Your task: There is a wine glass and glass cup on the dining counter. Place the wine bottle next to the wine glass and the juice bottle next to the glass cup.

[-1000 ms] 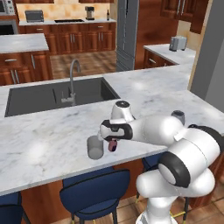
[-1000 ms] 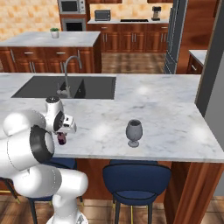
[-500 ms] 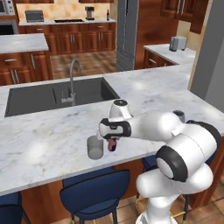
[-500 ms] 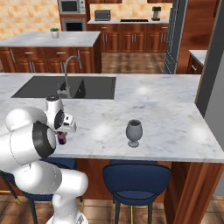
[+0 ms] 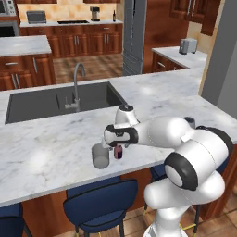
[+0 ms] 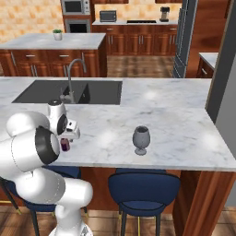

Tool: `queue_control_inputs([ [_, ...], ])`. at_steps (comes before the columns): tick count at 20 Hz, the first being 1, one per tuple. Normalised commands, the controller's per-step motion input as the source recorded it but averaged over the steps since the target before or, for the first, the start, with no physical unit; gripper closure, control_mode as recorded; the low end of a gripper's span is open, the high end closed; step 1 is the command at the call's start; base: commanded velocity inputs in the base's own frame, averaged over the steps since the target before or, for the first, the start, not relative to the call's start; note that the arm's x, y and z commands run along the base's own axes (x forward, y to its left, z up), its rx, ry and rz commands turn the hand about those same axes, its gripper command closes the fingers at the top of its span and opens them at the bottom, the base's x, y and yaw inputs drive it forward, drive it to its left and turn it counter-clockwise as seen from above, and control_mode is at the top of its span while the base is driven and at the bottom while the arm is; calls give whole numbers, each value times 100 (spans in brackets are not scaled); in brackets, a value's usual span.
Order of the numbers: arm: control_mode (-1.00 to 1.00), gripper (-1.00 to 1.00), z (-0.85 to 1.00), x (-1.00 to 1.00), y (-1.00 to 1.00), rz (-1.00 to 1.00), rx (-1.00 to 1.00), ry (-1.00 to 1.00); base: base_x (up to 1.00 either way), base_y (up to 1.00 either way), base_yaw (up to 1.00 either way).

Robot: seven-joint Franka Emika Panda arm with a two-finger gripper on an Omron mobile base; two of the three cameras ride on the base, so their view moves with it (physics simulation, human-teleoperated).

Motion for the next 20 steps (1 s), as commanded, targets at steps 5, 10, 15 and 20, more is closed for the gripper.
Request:
queue_control_inputs([
  [5, -100, -100, 14, -6, 0, 0, 0, 0, 0, 0, 0],
  [10, -100, -100, 32, -15, 0, 0, 0, 0, 0, 0, 0],
  [15, -100, -100, 34, -15, 0, 0, 0, 0, 0, 0, 0],
  [20, -100, -100, 22, -39, -5, 0, 0, 0, 0, 0, 0],
])
